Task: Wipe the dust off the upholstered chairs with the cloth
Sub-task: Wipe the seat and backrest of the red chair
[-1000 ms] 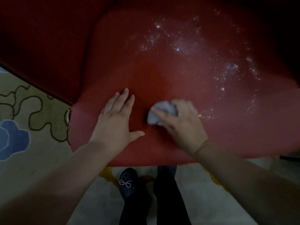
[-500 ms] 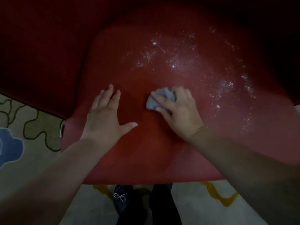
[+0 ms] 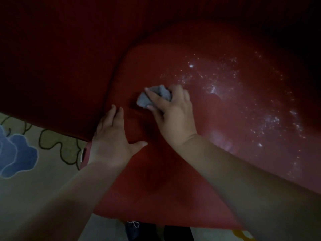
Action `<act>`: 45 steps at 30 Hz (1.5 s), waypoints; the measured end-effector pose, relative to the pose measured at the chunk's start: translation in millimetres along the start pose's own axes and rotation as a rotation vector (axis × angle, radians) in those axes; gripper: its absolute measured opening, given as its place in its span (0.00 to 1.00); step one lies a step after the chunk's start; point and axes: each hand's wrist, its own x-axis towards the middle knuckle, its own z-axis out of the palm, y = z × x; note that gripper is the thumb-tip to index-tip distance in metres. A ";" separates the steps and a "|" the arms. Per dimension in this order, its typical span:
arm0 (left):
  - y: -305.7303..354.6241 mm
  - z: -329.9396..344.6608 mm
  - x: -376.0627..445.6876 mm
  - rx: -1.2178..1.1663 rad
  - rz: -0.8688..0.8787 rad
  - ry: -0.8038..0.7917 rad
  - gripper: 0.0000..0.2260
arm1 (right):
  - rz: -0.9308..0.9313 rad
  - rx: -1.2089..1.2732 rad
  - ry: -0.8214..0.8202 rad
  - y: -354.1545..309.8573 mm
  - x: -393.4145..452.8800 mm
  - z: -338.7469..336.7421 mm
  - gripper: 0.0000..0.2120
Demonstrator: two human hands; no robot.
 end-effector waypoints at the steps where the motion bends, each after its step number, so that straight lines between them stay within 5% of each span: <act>1: -1.3 -0.8 1.4 -0.005 0.000 -0.008 0.52 | -0.011 -0.018 -0.043 -3.0 3.7 6.3 0.17; 5: -5.0 -4.6 8.9 -0.025 0.029 -0.003 0.52 | -0.017 -0.188 -0.096 24.1 24.5 7.4 0.18; 9: -7.8 -7.3 15.1 -0.079 0.005 -0.023 0.53 | 0.309 -0.163 0.062 51.6 41.0 -10.0 0.18; 14: -9.7 -8.4 12.8 -0.125 -0.001 -0.022 0.55 | 0.006 -0.056 -0.046 3.6 9.3 -0.1 0.18; 20: -22.8 -8.3 -4.7 -0.196 0.007 -0.034 0.54 | 0.062 0.000 -0.089 -13.7 -21.9 11.0 0.16; 27: -34.0 2.3 -9.8 -0.211 0.004 0.003 0.54 | -0.255 -0.091 -0.339 -19.4 -28.3 25.1 0.19; 32: -32.6 6.9 -5.7 -0.217 -0.010 0.031 0.53 | -0.327 -0.162 -0.315 -13.2 -11.8 34.5 0.23; 45: -15.8 2.1 3.2 -0.152 0.028 0.014 0.50 | -0.012 -0.331 -0.116 15.8 45.0 27.0 0.18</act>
